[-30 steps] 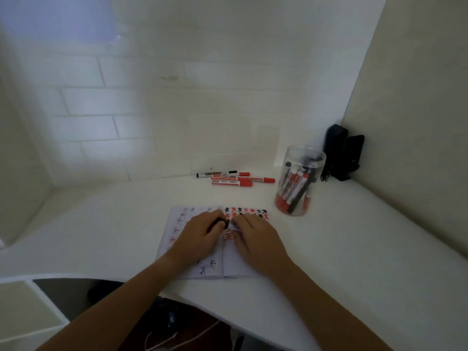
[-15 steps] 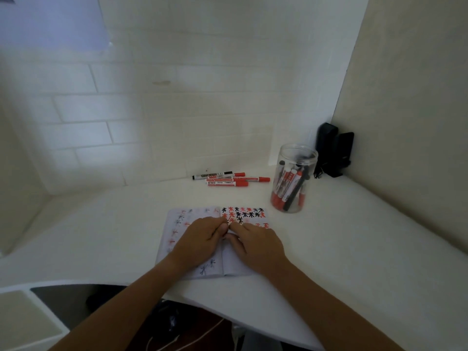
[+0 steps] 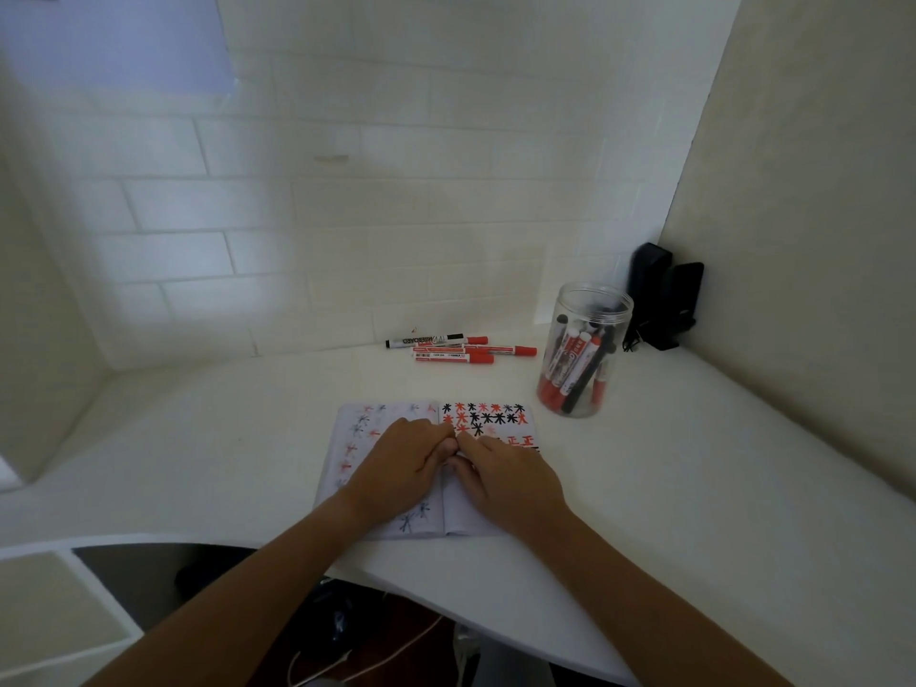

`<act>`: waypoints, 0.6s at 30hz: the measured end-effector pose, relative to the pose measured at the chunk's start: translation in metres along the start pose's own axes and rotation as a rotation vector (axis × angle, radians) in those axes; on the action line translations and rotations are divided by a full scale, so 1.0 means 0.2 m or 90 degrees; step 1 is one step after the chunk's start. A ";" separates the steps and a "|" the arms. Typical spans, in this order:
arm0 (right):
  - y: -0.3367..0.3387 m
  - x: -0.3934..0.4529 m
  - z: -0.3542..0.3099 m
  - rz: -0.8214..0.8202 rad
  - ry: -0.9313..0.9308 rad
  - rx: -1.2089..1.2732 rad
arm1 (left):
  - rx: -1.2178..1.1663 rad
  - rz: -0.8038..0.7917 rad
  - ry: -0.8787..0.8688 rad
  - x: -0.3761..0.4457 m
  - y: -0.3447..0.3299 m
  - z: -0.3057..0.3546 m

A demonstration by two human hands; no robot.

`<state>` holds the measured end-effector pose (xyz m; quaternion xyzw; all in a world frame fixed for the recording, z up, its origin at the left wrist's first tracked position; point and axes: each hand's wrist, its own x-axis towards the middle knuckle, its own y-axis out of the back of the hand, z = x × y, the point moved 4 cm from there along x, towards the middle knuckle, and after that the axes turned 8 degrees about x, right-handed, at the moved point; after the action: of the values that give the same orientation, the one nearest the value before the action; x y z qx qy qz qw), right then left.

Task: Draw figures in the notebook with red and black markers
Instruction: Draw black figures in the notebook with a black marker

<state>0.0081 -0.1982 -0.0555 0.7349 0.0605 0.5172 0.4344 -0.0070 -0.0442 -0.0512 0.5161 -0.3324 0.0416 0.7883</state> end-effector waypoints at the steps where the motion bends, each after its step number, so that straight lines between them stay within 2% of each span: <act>1: 0.00 0.00 0.00 0.001 -0.001 -0.002 | 0.003 0.002 -0.002 0.00 0.00 0.00; 18: 0.02 0.01 0.01 -0.046 -0.058 -0.017 | -0.005 -0.005 -0.006 0.00 0.00 -0.03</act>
<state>0.0090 -0.2006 -0.0526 0.7490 0.0605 0.4680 0.4652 -0.0039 -0.0398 -0.0534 0.5145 -0.3342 0.0353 0.7889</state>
